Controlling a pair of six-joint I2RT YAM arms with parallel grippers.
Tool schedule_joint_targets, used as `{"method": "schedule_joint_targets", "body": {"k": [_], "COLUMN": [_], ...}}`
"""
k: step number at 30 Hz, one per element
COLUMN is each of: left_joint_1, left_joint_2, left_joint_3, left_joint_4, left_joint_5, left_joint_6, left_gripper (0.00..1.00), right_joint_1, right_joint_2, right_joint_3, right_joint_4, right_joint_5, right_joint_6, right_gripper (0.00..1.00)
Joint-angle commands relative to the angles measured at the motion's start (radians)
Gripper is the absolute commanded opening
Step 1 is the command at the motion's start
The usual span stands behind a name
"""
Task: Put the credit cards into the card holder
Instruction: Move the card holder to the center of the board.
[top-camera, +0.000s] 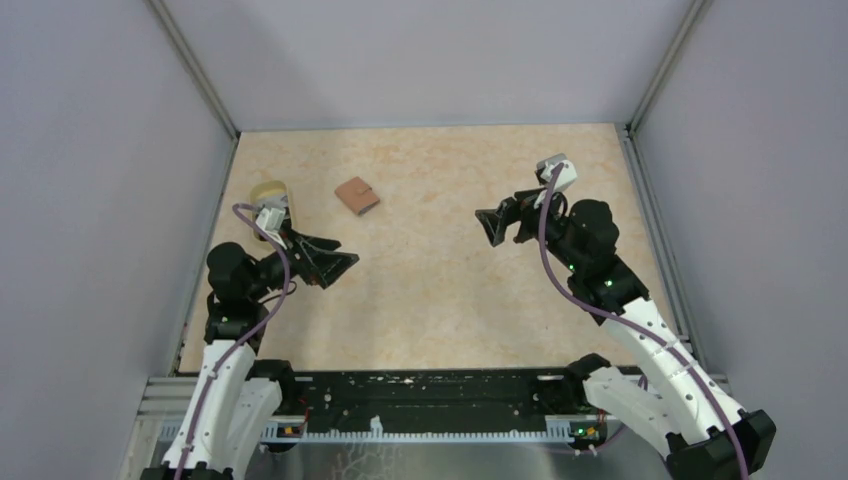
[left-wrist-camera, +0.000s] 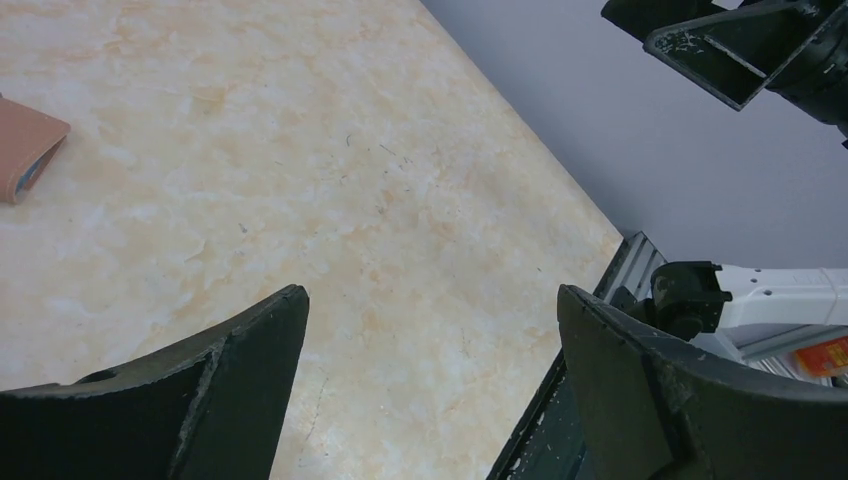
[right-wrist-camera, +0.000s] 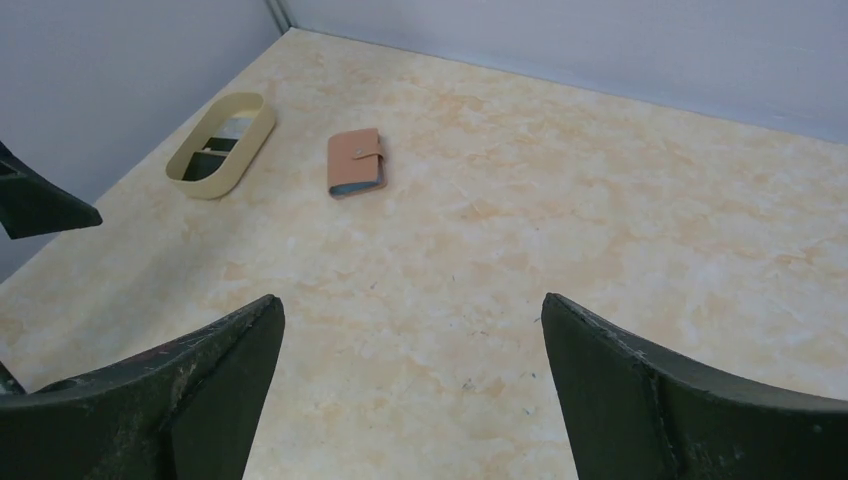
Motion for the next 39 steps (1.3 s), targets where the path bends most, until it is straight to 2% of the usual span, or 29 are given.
{"method": "schedule_joint_targets", "body": {"k": [1, 4, 9, 11, 14, 18, 20, 22, 25, 31, 36, 39], "left_joint_1": [-0.003, -0.003, -0.012, -0.082, -0.18, -0.2, -0.202, -0.202, -0.202, -0.196, -0.168, -0.159], "left_joint_2": [0.021, 0.061, 0.235, 0.328, 0.468, 0.653, 0.763, 0.902, 1.044, 1.136, 1.208, 1.252], "left_joint_3": [0.006, -0.034, -0.065, -0.056, -0.028, 0.004, 0.048, 0.145, 0.318, 0.467, 0.559, 0.587], "left_joint_4": [0.03, 0.088, 0.132, 0.155, 0.226, 0.398, 0.433, 0.397, 0.265, 0.118, -0.022, -0.045], "left_joint_5": [-0.029, -0.093, -0.257, -0.356, -0.487, -0.583, -0.638, -0.682, -0.726, -1.006, -1.045, -1.022], "left_joint_6": [-0.009, -0.085, -0.134, -0.126, -0.15, -0.264, -0.332, -0.395, -0.387, -0.408, -0.435, -0.437], "left_gripper": [0.99, 0.98, 0.92, 0.91, 0.91, 0.88, 0.86, 0.77, 0.66, 0.67, 0.67, 0.67], "right_joint_1": [-0.006, -0.006, -0.006, -0.006, -0.006, -0.006, -0.006, -0.005, -0.005, -0.006, -0.006, -0.006], "right_joint_2": [0.003, 0.013, 0.075, 0.117, 0.171, 0.257, 0.295, 0.319, 0.319, 0.286, 0.293, 0.294], "right_joint_3": [0.009, -0.019, -0.062, -0.038, 0.0, 0.041, 0.049, 0.054, 0.051, 0.037, 0.043, 0.043], "right_joint_4": [0.043, 0.075, 0.077, 0.006, -0.057, -0.111, -0.132, -0.141, -0.138, -0.122, -0.131, -0.13], "right_joint_5": [-0.033, -0.08, -0.202, -0.233, -0.274, -0.323, -0.346, -0.358, -0.346, -0.331, -0.326, -0.324], "right_joint_6": [0.019, -0.031, -0.282, -0.344, -0.366, -0.353, -0.352, -0.352, -0.355, -0.353, -0.348, -0.345], "right_gripper": [0.99, 0.99, 0.98, 0.98, 0.98, 0.98, 0.98, 0.97, 0.96, 0.95, 0.95, 0.95]}}
